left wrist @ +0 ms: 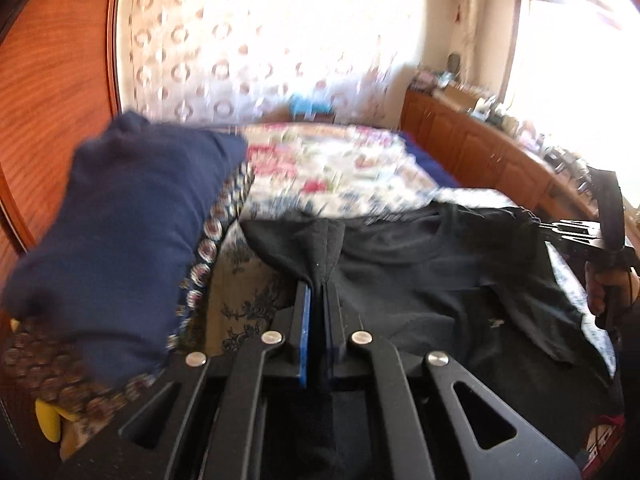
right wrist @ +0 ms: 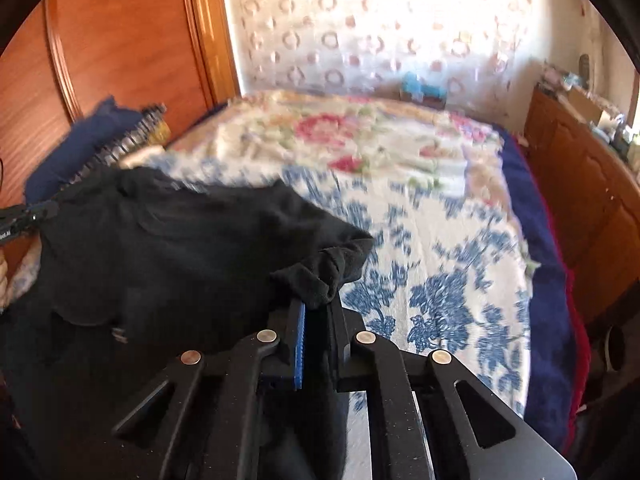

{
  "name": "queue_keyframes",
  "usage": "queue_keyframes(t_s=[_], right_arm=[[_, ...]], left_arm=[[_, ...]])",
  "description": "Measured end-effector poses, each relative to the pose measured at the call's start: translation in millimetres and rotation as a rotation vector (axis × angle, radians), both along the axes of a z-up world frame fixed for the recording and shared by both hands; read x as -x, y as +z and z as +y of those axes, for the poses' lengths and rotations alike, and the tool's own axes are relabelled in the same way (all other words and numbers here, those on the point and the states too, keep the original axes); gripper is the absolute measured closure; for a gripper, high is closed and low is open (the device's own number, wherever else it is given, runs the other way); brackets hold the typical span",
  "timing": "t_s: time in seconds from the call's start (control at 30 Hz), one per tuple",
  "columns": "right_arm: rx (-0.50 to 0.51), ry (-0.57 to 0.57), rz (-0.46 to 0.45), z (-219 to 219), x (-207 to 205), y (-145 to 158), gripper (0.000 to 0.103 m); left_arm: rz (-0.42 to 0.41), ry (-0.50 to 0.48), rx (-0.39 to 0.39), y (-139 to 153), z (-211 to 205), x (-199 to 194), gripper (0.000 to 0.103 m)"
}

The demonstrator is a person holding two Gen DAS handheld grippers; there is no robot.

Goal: Fold small clothes

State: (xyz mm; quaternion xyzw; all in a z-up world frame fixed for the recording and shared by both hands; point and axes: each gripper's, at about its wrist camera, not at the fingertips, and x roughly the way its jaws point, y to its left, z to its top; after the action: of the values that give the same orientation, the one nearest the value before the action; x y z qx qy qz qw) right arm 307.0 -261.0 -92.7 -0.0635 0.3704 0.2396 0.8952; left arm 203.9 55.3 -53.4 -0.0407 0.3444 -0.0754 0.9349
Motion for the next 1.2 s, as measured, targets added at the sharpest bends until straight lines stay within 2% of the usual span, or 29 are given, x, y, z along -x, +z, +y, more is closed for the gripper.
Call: queue_keyframes(t_s=[0.17,0.27,0.47,0.6,0.7,0.8,0.9,1.0,1.07,1.17,1.2], right_arm=[[-0.028,0.023,-0.083,1.6,58.8,41.5,0.098],[-0.048,0.031,-0.104,-2.5,100.7,56.2,0.098],[-0.055,0.019,-0.104,-23.7,179.8,65.8,0.098],[-0.048,0.000,-0.069,-45.6,223.4,63.3,0.098],[-0.047,-0.017,-0.016,-61.4,250.3,52.1,0.098],[-0.012,-0.038,0.060,-69.9,262.2,23.9,0.098],[0.025,-0.049,0.133,-72.2,263.9,-8.2,0.098],[0.049,-0.064,0.167,-74.5,263.7,-27.6,0.097],[0.051,-0.065,0.164,-76.0,264.2,-28.7,0.097],[0.055,-0.075,0.132,-80.9,262.7,-15.8,0.086],[0.061,-0.078,0.115,-81.9,263.0,-10.1,0.077]], left_arm=[[-0.093,-0.022,0.022,38.0,10.0,59.9,0.101],[-0.126,-0.040,0.029,48.9,15.4,105.6,0.101],[-0.133,-0.025,0.035,46.1,34.1,186.5,0.101],[-0.092,-0.002,0.048,30.7,50.4,230.5,0.101],[-0.027,0.007,0.027,12.6,58.8,249.1,0.101],[0.036,-0.006,0.024,-6.6,61.6,254.1,0.099],[0.065,-0.016,0.001,-22.4,61.0,257.0,0.096],[0.067,-0.018,0.011,-24.7,61.9,259.0,0.091],[0.039,-0.023,0.004,-19.4,62.8,261.7,0.086],[-0.018,-0.028,0.002,-4.6,66.0,264.6,0.081],[-0.033,-0.029,0.008,0.1,67.8,264.2,0.080]])
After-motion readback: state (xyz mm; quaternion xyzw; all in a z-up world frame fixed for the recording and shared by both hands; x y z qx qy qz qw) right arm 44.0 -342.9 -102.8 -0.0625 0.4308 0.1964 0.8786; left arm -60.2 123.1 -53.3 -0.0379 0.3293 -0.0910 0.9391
